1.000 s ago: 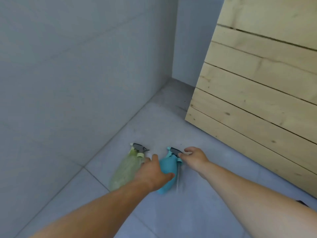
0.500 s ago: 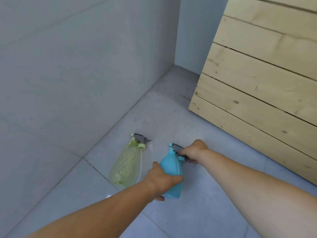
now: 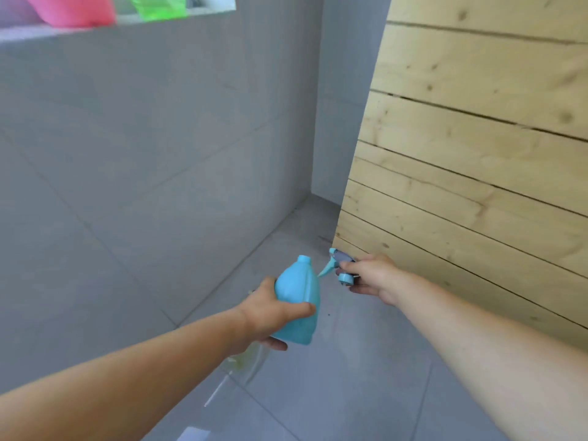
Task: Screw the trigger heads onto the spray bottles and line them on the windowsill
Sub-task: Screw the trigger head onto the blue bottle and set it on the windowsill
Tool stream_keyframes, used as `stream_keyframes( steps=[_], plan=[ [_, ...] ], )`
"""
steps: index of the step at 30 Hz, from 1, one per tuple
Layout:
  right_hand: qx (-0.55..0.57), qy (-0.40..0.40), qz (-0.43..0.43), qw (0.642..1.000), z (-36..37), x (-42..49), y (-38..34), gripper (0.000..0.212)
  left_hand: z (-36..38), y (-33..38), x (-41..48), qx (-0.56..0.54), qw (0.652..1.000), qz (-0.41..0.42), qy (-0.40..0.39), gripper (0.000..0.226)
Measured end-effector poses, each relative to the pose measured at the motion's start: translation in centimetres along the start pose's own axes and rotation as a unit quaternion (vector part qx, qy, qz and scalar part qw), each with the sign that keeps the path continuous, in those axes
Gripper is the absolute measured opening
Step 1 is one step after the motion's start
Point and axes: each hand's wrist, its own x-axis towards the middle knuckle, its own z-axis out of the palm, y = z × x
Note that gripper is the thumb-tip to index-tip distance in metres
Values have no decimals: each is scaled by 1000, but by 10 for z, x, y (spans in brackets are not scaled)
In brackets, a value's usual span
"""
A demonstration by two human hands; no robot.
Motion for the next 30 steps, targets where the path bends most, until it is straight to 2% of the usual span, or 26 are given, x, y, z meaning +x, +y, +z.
stream_keyframes(
  steps=[4,7,13,17,21,30],
  plan=[
    [10,33,-102,994,-30,-74,-53,10,-1,37,-65,-20,998,62,12,60],
    [71,103,-188,974,-45,-127,-84,11,2,55,-111,-36,994,101,15,60],
    [260,231,-308,885,-53,-231,-115,7,13,65,-168,-34,989,146,15,66],
    [299,224,-349,859,-44,-260,-107,11,12,58,-177,11,986,163,34,73],
    [300,194,-348,867,-50,-264,-105,19,7,51,-178,29,985,162,46,73],
    [305,133,-340,879,-65,-256,-104,17,-1,51,-170,55,984,163,39,78]
  ],
)
